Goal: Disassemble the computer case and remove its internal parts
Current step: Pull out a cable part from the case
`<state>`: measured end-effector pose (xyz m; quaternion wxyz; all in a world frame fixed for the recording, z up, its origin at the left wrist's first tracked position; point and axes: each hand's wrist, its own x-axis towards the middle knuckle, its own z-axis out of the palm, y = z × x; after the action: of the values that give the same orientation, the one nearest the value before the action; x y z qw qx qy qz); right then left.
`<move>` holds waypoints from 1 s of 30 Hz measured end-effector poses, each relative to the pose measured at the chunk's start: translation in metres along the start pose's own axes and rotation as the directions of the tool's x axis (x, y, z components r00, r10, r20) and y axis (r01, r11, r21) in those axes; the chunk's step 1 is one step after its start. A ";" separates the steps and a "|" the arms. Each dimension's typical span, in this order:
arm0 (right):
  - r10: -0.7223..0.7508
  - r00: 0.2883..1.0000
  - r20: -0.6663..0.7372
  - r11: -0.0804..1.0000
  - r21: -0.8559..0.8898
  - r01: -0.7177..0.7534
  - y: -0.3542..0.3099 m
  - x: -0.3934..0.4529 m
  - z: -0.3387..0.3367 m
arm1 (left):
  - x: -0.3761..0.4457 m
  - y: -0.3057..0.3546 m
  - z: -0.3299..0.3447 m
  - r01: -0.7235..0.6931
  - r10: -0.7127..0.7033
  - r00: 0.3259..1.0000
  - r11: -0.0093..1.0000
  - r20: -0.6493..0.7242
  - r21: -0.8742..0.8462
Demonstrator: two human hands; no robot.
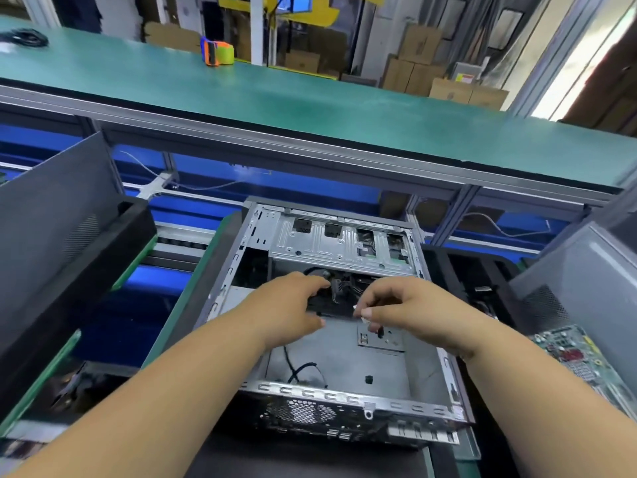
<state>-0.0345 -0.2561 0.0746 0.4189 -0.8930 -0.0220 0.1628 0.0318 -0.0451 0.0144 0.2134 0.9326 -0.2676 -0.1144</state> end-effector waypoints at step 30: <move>-0.102 0.959 -0.265 0.991 0.062 0.123 0.031 0.004 -0.031 | -0.011 0.092 -0.026 -0.060 -0.090 0.984 0.645 -0.154 -0.761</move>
<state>-0.0241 -0.2991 0.0685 0.4612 -0.8870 -0.0108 0.0202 -0.0107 -0.1007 0.0803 0.6081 0.7643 -0.1668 -0.1348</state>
